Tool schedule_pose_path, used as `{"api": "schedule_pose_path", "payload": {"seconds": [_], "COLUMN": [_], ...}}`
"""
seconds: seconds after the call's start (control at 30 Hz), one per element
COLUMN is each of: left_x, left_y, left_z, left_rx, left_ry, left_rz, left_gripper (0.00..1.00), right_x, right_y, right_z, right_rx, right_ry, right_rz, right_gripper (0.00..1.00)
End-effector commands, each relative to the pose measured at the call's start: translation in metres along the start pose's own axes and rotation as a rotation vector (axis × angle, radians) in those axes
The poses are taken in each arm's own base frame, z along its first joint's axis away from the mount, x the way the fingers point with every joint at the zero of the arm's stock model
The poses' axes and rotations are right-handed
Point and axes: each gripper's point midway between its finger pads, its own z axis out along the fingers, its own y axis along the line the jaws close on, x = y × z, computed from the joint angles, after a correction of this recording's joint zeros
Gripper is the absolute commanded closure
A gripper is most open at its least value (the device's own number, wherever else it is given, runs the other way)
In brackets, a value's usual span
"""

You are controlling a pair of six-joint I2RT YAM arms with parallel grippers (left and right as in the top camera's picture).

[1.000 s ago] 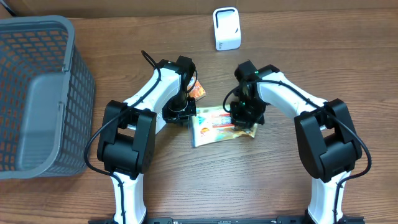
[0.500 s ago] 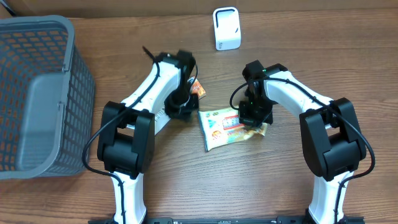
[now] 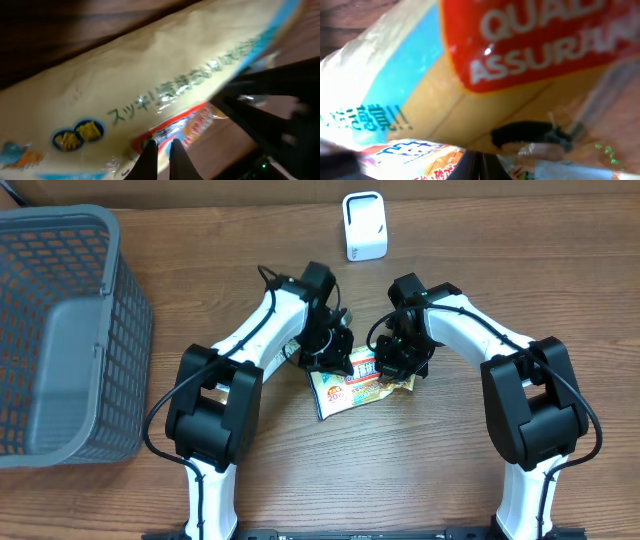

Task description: Scan the item barcode

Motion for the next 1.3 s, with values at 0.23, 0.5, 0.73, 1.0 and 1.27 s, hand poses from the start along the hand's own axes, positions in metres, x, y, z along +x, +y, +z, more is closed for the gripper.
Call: {"api": "schedule_pose_path", "payload": {"seconds": [0.23, 0.5, 0.73, 1.0, 1.27], "left_x": [0.0, 0.004, 0.004, 0.006, 0.005], "left_y": [0.103, 0.128, 0.129, 0.136, 0.113], "left_z": [0.005, 0.008, 0.007, 0.002, -0.029], "left_rx": [-0.463, -0.564, -0.566, -0.617, -0.619], "left_ry": [-0.119, -0.157, -0.167, -0.175, -0.133], "left_rz": [-0.203, -0.246, -0.282, -0.288, -0.271], "left_gripper": [0.96, 0.96, 0.96, 0.96, 0.96], "right_x": [0.005, 0.007, 0.004, 0.001, -0.014], "right_y": [0.003, 0.009, -0.019, -0.077, -0.05], "right_z": [0.003, 0.007, 0.001, -0.023, -0.056], "right_rx": [-0.015, 0.003, 0.197, 0.511, 0.453], "right_ry": [0.018, 0.01, -0.037, -0.113, -0.146], "right_rz": [0.004, -0.03, -0.018, 0.087, 0.059], "right_gripper": [0.96, 0.96, 0.96, 0.96, 0.96]}}
